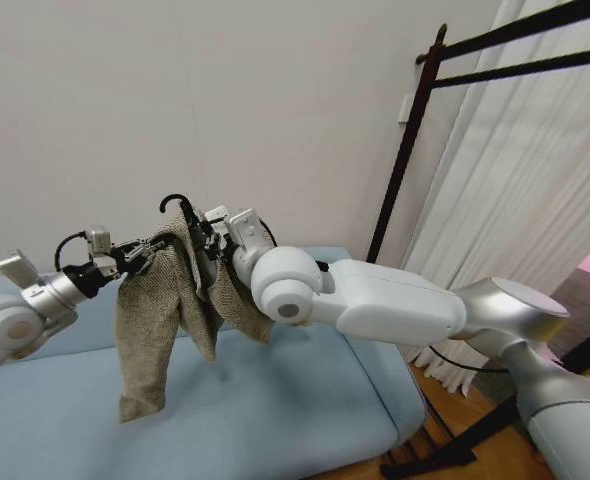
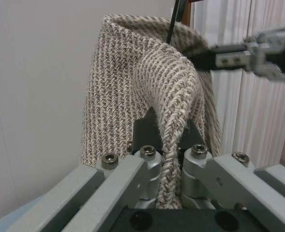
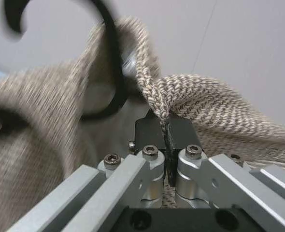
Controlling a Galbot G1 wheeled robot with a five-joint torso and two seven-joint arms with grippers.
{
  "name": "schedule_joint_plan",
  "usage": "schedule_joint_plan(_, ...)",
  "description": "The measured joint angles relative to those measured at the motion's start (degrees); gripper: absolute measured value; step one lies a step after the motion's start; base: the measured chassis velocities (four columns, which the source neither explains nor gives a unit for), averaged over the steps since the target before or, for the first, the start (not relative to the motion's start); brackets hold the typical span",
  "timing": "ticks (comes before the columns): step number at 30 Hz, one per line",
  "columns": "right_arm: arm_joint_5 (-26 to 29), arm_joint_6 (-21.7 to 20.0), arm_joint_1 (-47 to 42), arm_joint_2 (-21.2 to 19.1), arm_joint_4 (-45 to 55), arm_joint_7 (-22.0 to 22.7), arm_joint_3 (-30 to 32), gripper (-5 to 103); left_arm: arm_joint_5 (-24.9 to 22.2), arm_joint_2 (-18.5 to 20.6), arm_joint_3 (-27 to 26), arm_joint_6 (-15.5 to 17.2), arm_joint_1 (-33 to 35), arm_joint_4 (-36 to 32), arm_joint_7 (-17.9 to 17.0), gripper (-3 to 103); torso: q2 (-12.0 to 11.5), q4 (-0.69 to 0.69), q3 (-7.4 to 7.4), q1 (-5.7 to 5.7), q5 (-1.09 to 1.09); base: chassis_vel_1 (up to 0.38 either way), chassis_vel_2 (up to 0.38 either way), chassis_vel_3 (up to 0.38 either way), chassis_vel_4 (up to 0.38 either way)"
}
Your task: Pick up the clothes from the sofa and hang them on the clothes hanger.
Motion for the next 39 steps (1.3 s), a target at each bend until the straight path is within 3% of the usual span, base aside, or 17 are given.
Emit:
schedule_joint_plan(7,-0.1,0.0,0.9,0.7,-0.3,0.2,1.5,1,0.0,0.0,-0.2,0.1,0.3,-0.1,0.3,4,0.0,0.0,0.01,0.01,0.0,0.0,0.0,0.0,0.0)
schedule_joint_plan(17,0.3,-0.2,-1.9,0.4,1.8,1.7,-2.3,-1,0.0,0.3,-0.4,0.1,0.2,0.0,0.6,4,0.0,-0.01,0.01,0.0,0.0,0.0,0.0,0.0,0.0)
schedule_joint_plan(20,0.3,-0.3,-1.9,0.2,0.5,2.2,-2.0,16,-0.3,0.2,-0.7,-0.1,0.2,-0.1,0.8,4,0.0,0.0,0.0,0.0,0.0,0.0,0.0,0.0,0.0)
schedule_joint_plan(22,0.4,-0.3,-1.7,0.0,0.6,2.2,-1.8,16,-0.3,0.1,-0.8,-0.2,0.1,0.0,0.8,4,0.0,0.0,0.01,0.0,0.0,0.0,0.0,0.0,0.0)
schedule_joint_plan(26,1.3,-0.3,-1.0,-1.2,1.6,2.2,-1.4,37,-0.7,-0.6,-0.8,-0.8,-1.2,0.4,0.4,4,0.0,0.0,0.0,0.0,0.0,0.0,0.0,0.0,0.0)
schedule_joint_plan(28,1.5,-0.3,-0.8,-1.5,2.0,2.2,-1.3,37,-0.8,-0.9,-0.8,-0.9,-1.7,0.5,0.4,4,0.0,-0.01,0.0,0.0,0.0,0.0,0.0,0.0,0.0)
schedule_joint_plan(32,2.6,-0.1,0.1,-2.5,3.5,2.2,-1.1,59,-1.0,-1.5,-0.8,-1.3,-2.2,0.9,0.4,4,0.0,-0.01,0.0,0.0,0.0,0.0,0.0,0.0,0.0)
schedule_joint_plan(37,3.7,-0.1,1.5,-3.9,4.5,1.5,-0.4,70,-1.1,-1.9,-1.0,-1.7,-2.3,1.2,0.6,4,0.0,0.0,0.0,0.0,0.0,0.0,0.0,0.0,0.0)
schedule_joint_plan(39,4.0,-0.3,2.7,-5.2,4.5,-0.2,0.3,80,-1.1,-2.1,-1.1,-1.8,-2.3,1.4,1.0,4,0.0,0.0,0.0,0.0,0.0,0.0,0.0,0.0,0.0)
